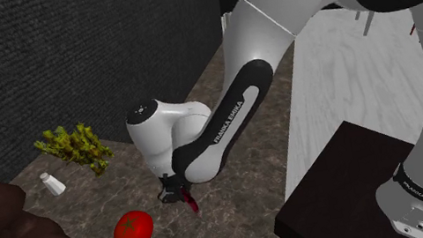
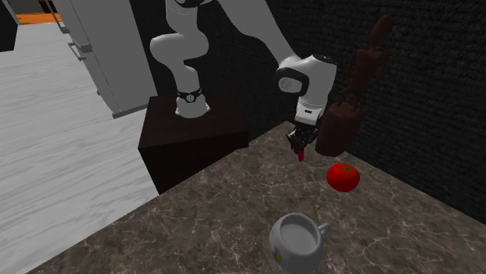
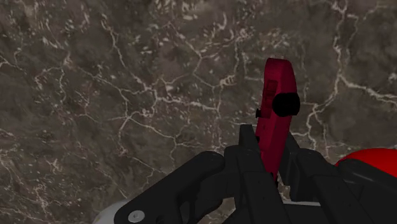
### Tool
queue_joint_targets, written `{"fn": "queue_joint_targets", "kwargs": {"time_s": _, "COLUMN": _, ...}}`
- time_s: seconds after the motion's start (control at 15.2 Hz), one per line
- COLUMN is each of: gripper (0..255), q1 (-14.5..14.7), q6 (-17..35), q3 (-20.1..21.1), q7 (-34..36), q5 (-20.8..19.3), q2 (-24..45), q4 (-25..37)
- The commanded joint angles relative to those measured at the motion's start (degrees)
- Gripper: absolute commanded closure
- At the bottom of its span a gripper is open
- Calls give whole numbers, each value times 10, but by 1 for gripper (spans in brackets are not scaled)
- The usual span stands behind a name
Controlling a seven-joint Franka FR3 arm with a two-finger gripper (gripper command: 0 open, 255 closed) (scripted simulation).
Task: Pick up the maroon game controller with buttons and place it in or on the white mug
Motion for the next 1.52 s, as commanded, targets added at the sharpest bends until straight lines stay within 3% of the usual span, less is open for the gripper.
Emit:
{"fn": "queue_joint_targets", "kwargs": {"time_s": 0.0, "gripper": 255, "q1": -4, "q6": -11, "q3": 5, "q7": -5, "q5": 7, "q2": -13, "q4": -2}}
{"fn": "queue_joint_targets", "kwargs": {"time_s": 0.59, "gripper": 255, "q1": -17, "q6": -54, "q3": 23, "q7": -24, "q5": 34, "q2": -59, "q4": -1}}
{"fn": "queue_joint_targets", "kwargs": {"time_s": 1.06, "gripper": 255, "q1": -50, "q6": -103, "q3": -1, "q7": -100, "q5": 30, "q2": 12, "q4": 123}}
{"fn": "queue_joint_targets", "kwargs": {"time_s": 1.45, "gripper": 255, "q1": -67, "q6": -162, "q3": -19, "q7": -163, "q5": 29, "q2": 93, "q4": 267}}
